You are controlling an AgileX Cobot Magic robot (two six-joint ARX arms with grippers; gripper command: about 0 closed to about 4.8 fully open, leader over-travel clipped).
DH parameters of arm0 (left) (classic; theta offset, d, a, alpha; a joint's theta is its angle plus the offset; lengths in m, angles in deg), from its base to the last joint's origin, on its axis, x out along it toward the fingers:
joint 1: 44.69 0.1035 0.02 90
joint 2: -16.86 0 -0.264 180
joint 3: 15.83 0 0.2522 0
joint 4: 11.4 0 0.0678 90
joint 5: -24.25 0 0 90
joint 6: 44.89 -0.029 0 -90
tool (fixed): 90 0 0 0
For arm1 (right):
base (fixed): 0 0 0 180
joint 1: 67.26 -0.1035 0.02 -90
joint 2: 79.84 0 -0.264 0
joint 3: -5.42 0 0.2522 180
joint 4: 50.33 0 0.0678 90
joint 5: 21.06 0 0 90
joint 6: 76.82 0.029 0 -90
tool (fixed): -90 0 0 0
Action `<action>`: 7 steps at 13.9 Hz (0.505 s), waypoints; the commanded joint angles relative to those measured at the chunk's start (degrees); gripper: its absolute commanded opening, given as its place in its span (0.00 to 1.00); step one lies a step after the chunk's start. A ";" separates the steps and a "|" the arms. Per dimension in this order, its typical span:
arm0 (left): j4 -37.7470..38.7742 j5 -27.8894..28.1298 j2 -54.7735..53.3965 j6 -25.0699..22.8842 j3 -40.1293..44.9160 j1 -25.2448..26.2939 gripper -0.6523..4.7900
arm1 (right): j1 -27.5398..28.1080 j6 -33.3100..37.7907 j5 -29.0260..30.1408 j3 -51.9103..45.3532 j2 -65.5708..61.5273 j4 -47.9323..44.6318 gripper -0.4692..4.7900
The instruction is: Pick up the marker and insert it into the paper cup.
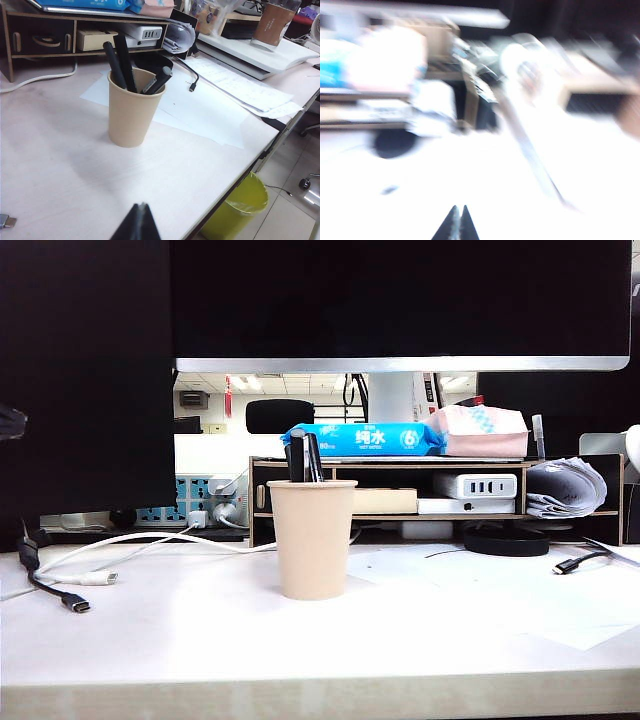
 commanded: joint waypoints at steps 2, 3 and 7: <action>0.37 -0.07 0.00 -0.26 0.15 -0.02 0.11 | 6.62 4.68 -0.04 -5.70 0.00 -6.32 0.08; 0.37 -0.07 0.00 -0.26 0.15 -0.02 0.11 | 8.00 7.15 -0.09 -8.20 0.02 -7.21 0.08; 0.37 -0.07 0.00 -0.26 0.15 -0.02 0.11 | 7.82 12.46 8.61 -19.65 0.02 -16.96 0.08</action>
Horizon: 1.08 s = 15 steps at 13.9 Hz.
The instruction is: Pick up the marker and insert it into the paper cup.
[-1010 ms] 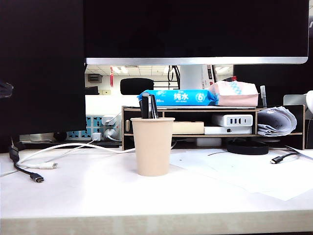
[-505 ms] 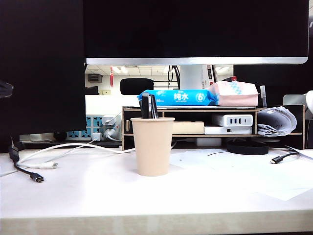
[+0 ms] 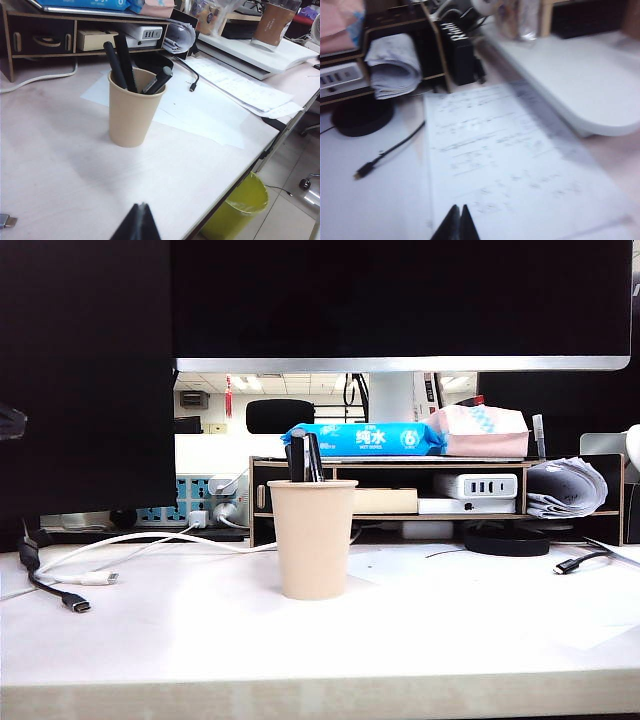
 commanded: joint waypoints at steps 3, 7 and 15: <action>0.37 -0.09 -0.02 -0.26 0.15 -0.02 0.11 | -2.08 1.81 9.84 -9.79 0.07 -16.41 0.08; 0.37 -0.07 0.00 -0.26 0.15 -0.02 0.11 | -4.26 1.42 6.23 -12.41 0.07 -21.49 0.08; 0.37 -0.07 0.00 -0.26 0.15 -0.02 0.11 | -4.24 1.40 6.23 -12.41 0.07 -21.46 0.08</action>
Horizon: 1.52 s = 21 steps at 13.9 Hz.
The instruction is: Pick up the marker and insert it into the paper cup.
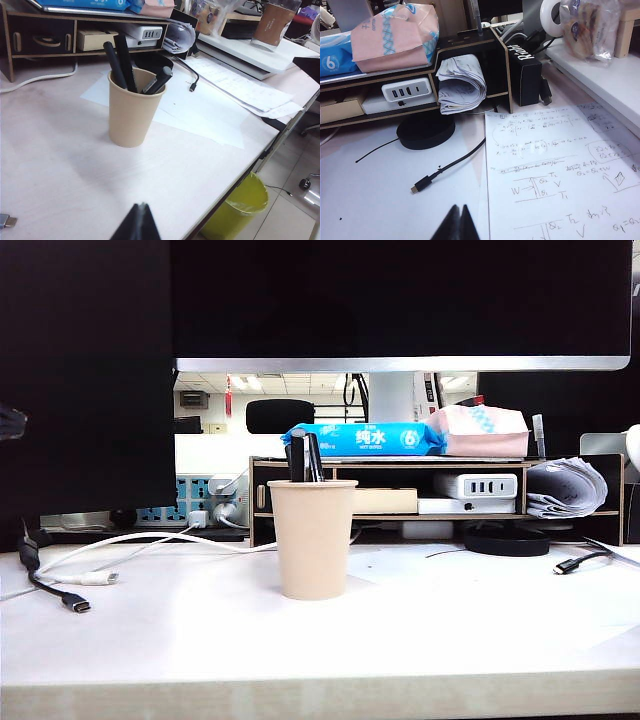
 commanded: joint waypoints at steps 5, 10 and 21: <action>-7.17 10.64 0.00 -4.33 0.15 27.21 0.11 | 0.04 -0.17 -0.13 -0.33 0.02 -0.87 0.08; -12.52 13.44 0.00 -4.35 0.15 27.82 0.11 | 0.04 -0.17 -0.07 -0.33 0.02 -0.87 0.08; -14.21 13.64 0.00 -4.76 0.15 27.85 0.11 | 0.04 -0.17 -0.07 -0.33 0.02 -0.87 0.08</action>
